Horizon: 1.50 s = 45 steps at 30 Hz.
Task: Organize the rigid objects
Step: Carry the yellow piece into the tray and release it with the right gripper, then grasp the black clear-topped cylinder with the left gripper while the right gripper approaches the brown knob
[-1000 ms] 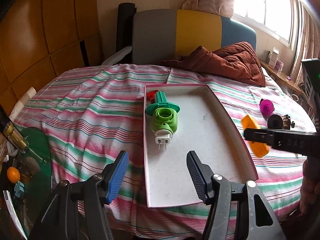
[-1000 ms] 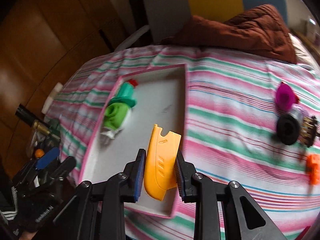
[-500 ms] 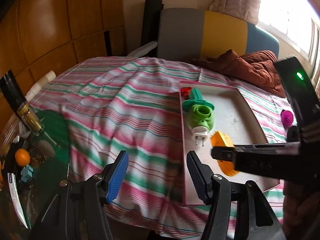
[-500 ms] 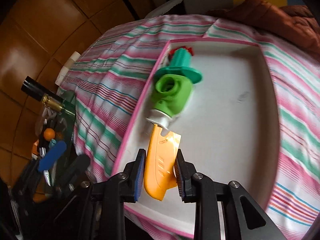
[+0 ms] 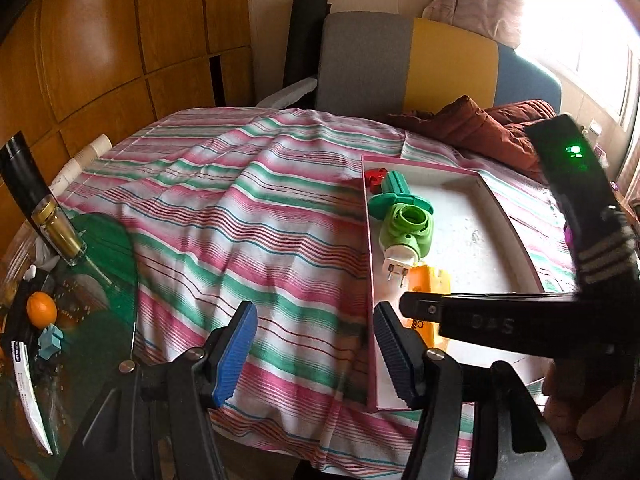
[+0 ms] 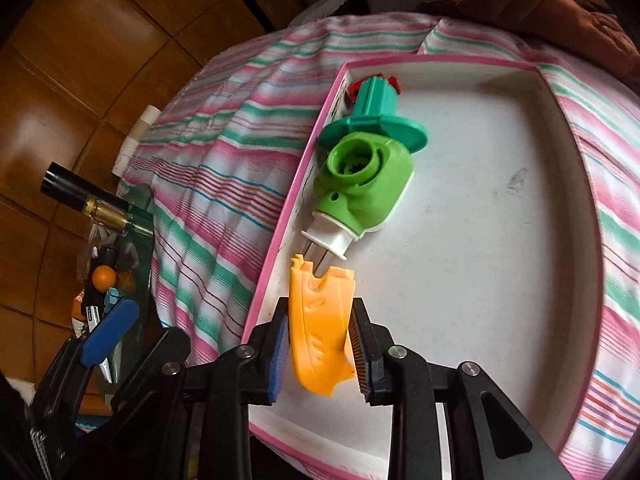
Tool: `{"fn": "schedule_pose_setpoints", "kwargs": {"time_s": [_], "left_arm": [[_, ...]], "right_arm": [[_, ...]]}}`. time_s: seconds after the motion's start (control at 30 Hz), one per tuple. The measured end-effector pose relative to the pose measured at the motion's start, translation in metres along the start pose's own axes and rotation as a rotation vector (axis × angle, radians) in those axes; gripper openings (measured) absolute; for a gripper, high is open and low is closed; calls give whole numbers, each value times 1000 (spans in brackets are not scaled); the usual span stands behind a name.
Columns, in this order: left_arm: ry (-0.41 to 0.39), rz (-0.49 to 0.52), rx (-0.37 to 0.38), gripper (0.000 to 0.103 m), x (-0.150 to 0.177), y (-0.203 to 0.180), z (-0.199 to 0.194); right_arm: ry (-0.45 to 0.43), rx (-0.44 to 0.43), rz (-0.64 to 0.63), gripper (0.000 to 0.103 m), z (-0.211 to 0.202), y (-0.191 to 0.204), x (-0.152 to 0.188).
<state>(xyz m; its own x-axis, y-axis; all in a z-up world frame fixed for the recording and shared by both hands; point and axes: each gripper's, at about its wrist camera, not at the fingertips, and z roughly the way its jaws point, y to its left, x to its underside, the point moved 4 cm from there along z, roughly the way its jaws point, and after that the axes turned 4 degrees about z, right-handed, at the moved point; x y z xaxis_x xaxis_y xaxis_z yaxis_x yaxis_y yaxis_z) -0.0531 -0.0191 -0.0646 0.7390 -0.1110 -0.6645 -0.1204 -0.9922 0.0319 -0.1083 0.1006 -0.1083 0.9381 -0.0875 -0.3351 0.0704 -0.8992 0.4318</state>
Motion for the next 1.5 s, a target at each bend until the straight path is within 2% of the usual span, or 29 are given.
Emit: {"fn": "schedule_pose_setpoints", "kwargs": {"time_s": [0.17,0.23,0.3,0.47,0.57,0.67,0.8,1.3,1.43,1.5], "left_arm": [[-3,15,5,61,-1,-6,-2],[-5,20,8,61,-2,-9,-3],[-11,26,7,61,-3,-11,-6],[-27,38,8,61,-8,-15,-12],[-29,47,14,61,-10,-18,-13],[-33,59,22,61,-11,-22,-14],[-38,77,36,61,-12,-31,-16],[-40,159,89,61,-21,-74,-18],[-45,191,113,61,-23,-90,-20],[-47,204,124,61,-24,-98,-20]], "right_arm": [[-49,-7,1,34,-20,-3,1],[-59,-34,2,39,-26,-3,0],[-58,-62,12,39,-30,-5,0],[-109,-45,12,39,-47,-7,-2],[-152,-2,0,40,-62,-15,-1],[-196,46,0,46,-80,-29,2],[-239,107,11,46,-100,-54,7],[-372,294,186,46,-172,-170,18],[-407,355,213,53,-192,-196,20],[-420,389,228,54,-203,-211,21]]}}
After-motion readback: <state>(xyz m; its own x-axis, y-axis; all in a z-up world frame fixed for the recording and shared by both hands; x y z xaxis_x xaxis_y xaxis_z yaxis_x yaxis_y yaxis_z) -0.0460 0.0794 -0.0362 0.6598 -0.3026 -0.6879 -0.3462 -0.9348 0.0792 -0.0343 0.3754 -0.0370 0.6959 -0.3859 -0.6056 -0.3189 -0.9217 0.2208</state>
